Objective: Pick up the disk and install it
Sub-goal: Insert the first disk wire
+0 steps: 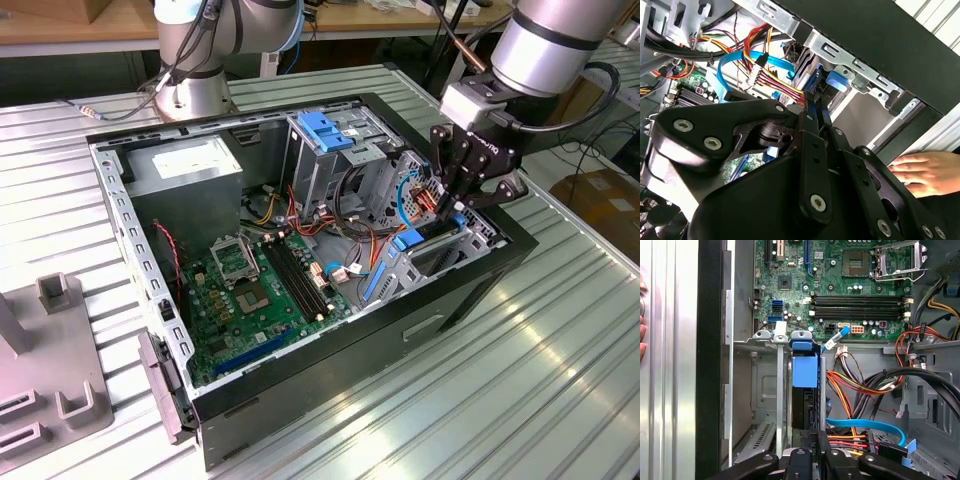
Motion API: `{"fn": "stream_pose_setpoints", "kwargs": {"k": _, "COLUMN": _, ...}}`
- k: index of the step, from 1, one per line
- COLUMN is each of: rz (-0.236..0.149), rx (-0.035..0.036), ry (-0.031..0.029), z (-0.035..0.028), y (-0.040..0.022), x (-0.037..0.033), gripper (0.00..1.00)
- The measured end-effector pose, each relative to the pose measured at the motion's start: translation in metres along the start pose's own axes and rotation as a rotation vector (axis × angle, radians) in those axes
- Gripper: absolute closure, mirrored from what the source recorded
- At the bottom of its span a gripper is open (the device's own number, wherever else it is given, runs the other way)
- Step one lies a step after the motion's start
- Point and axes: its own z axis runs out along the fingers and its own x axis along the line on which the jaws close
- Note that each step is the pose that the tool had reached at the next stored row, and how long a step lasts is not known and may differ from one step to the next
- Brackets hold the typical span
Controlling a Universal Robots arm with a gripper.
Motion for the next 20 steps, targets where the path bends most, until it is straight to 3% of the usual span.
{"fn": "stream_pose_setpoints", "kwargs": {"k": 13, "rz": 0.000, "rx": -0.0021, "ry": -0.0015, "z": 0.0068, "y": 0.0000, "x": 0.0011, "gripper": 0.84}}
{"fn": "stream_pose_setpoints", "kwargs": {"k": 20, "rz": 0.000, "rx": -0.0024, "ry": -0.0020, "z": 0.0071, "y": 0.0000, "x": 0.0010, "gripper": 0.83}}
